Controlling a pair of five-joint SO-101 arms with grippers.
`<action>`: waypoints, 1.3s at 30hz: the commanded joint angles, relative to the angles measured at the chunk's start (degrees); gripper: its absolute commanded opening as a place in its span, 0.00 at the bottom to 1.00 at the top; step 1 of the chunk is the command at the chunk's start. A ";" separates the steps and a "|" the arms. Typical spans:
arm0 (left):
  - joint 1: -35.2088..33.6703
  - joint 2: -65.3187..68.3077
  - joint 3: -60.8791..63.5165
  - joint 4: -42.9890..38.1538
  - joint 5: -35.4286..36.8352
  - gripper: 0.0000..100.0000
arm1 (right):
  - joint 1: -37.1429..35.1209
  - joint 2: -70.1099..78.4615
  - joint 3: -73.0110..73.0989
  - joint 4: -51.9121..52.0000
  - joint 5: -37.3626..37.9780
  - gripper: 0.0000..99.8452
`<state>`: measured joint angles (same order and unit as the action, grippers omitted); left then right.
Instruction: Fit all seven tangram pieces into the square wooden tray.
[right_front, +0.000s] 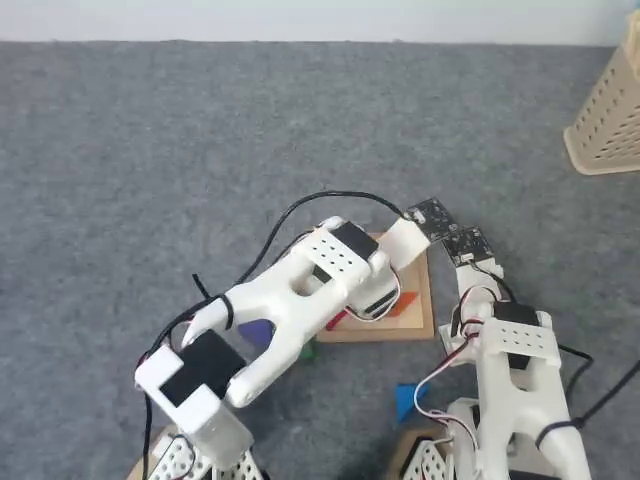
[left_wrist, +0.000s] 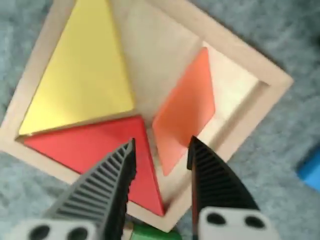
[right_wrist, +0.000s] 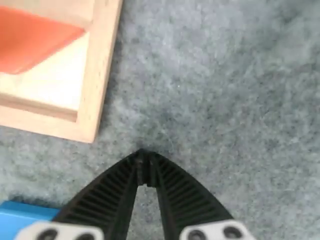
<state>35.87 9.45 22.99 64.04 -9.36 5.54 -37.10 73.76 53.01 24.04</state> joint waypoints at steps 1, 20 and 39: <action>-0.44 -0.70 -2.24 0.35 -1.41 0.16 | -0.75 -1.10 0.00 -1.01 -0.18 0.01; -0.35 1.85 -1.71 -13.98 5.63 0.16 | -0.84 -1.10 0.00 -1.01 -0.18 0.01; -1.76 -9.58 -0.48 0.53 -1.05 0.13 | -0.84 -1.10 0.00 -1.01 -0.18 0.01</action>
<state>34.90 8.13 23.60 63.52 -10.07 5.54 -37.10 73.76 53.01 24.04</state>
